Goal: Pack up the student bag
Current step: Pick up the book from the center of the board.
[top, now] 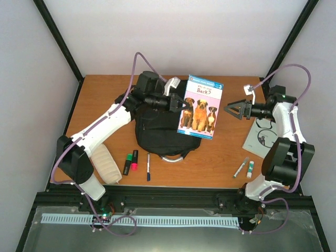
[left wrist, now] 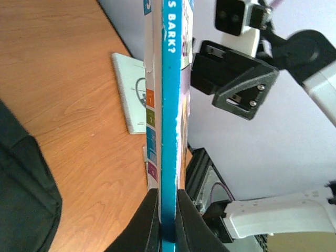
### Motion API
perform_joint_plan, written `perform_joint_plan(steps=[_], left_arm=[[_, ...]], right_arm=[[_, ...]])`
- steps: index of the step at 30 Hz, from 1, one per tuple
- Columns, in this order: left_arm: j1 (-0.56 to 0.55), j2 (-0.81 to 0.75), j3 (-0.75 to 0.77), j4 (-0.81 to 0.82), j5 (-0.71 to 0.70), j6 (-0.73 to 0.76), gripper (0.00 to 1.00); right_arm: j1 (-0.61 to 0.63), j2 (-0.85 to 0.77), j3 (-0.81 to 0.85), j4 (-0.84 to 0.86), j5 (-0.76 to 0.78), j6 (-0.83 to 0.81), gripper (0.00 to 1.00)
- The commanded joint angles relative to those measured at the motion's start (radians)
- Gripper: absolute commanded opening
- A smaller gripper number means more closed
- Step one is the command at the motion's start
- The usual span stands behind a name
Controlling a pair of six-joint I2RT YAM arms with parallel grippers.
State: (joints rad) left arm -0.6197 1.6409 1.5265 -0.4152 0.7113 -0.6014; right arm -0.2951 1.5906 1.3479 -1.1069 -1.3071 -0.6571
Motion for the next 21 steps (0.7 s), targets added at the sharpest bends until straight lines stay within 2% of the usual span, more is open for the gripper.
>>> perform_joint_plan(steps=[1,6,11,17,21], left_arm=[[0.0,-0.044,0.001,0.11,0.104,0.008,0.01],[0.001,-0.067,-0.045,0.209,0.154,-0.033,0.01],[0.0,-0.079,-0.065,0.258,0.179,-0.045,0.01],[0.019,-0.063,-0.073,0.265,0.125,-0.047,0.01],[0.039,-0.057,-0.097,0.262,0.044,-0.044,0.01]], right_arm=[[0.056,0.047,0.088,-0.162,-0.186,-0.107,1.0],[0.127,0.091,0.128,-0.213,-0.23,-0.127,1.0],[0.172,0.144,0.171,-0.398,-0.29,-0.31,1.0],[0.19,0.116,0.144,-0.396,-0.361,-0.309,0.98],[0.189,0.086,0.101,-0.305,-0.384,-0.183,0.9]])
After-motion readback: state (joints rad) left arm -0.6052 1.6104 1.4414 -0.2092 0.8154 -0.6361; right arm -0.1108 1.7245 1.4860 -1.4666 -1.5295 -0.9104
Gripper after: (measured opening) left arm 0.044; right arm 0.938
